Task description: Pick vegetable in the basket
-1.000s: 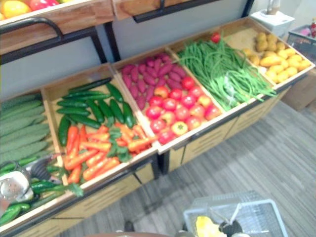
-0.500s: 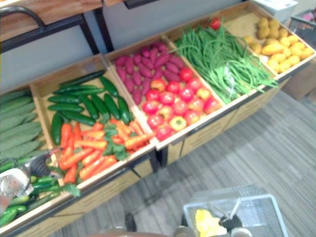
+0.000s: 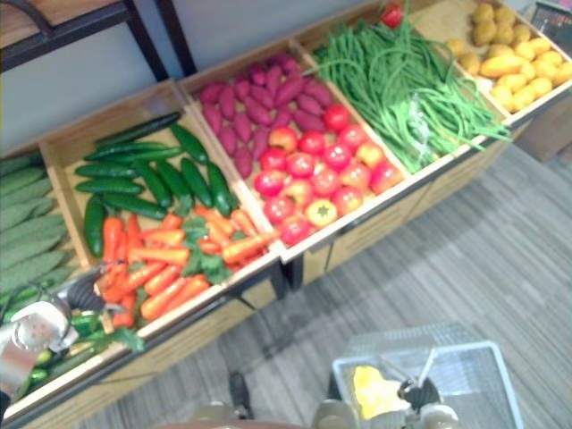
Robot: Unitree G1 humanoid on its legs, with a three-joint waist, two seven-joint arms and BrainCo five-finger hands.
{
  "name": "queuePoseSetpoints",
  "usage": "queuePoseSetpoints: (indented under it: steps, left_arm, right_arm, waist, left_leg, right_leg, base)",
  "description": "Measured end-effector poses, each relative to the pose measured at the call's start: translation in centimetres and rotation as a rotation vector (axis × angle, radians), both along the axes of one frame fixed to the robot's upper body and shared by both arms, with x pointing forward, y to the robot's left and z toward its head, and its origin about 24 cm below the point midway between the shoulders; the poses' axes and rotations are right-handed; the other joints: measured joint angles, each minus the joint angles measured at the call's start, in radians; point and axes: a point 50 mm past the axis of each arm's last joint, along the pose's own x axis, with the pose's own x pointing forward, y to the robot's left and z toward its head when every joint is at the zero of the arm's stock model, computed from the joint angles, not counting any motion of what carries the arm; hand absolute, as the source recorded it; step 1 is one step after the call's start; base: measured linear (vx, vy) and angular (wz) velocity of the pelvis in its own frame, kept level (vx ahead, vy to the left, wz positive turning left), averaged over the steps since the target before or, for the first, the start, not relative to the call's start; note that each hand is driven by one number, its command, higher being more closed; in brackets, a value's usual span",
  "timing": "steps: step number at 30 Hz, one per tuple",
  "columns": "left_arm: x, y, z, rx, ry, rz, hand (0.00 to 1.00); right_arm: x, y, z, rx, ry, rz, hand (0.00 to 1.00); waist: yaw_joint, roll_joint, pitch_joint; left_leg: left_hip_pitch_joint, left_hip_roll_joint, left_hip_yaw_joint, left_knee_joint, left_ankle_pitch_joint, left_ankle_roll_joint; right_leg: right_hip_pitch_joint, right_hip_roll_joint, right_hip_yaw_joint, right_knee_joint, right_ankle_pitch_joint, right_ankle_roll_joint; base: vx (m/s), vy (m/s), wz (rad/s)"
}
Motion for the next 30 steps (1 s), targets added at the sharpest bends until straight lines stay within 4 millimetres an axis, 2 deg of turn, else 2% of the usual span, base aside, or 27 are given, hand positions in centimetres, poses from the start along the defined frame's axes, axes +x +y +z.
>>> queuePoseSetpoints:
  steps: [12,28,29,30]
  left_arm:
    - [0.9,-0.5,0.5,-0.027,-0.062,0.015,0.00]
    - [1.2,0.4,0.8,0.008,-0.108,0.083,0.00]
    - [1.3,0.6,0.8,-0.003,-0.120,0.104,1.00]
    - [1.4,0.7,0.7,-0.011,-0.128,0.120,1.00]
  right_arm:
    - [1.8,-0.4,1.1,-0.039,-0.052,0.057,1.00]
    - [2.4,-0.4,1.5,-0.049,-0.081,0.068,1.00]
    - [2.5,-0.4,1.5,-0.049,-0.081,0.069,1.00]
    - [2.5,-0.4,1.5,-0.049,-0.081,0.070,1.00]
  waist:
    - [0.005,0.004,0.031]
    - [0.010,0.000,0.046]
    - [0.011,-0.001,0.047]
    - [0.011,-0.001,0.047]
  left_leg:
    - [-0.048,0.002,0.023,0.001,0.006,0.007]
    - [-0.065,0.010,0.030,0.001,0.008,0.010]
    - [-0.060,0.012,0.034,0.001,0.008,0.010]
    - [-0.057,0.013,0.038,0.001,0.008,0.010]
  right_leg:
    - [-0.086,-0.001,0.025,0.047,0.002,-0.002]
    - [-0.120,-0.003,0.028,0.077,0.002,-0.002]
    - [-0.120,-0.004,0.028,0.084,0.002,-0.002]
    - [-0.120,-0.004,0.029,0.086,0.001,-0.002]
  base:
    - [-0.02,-0.019,-0.06]
    - [0.00,-0.003,-0.01]
    - [0.00,-0.014,-0.06]
    - [0.00,-0.003,-0.08]
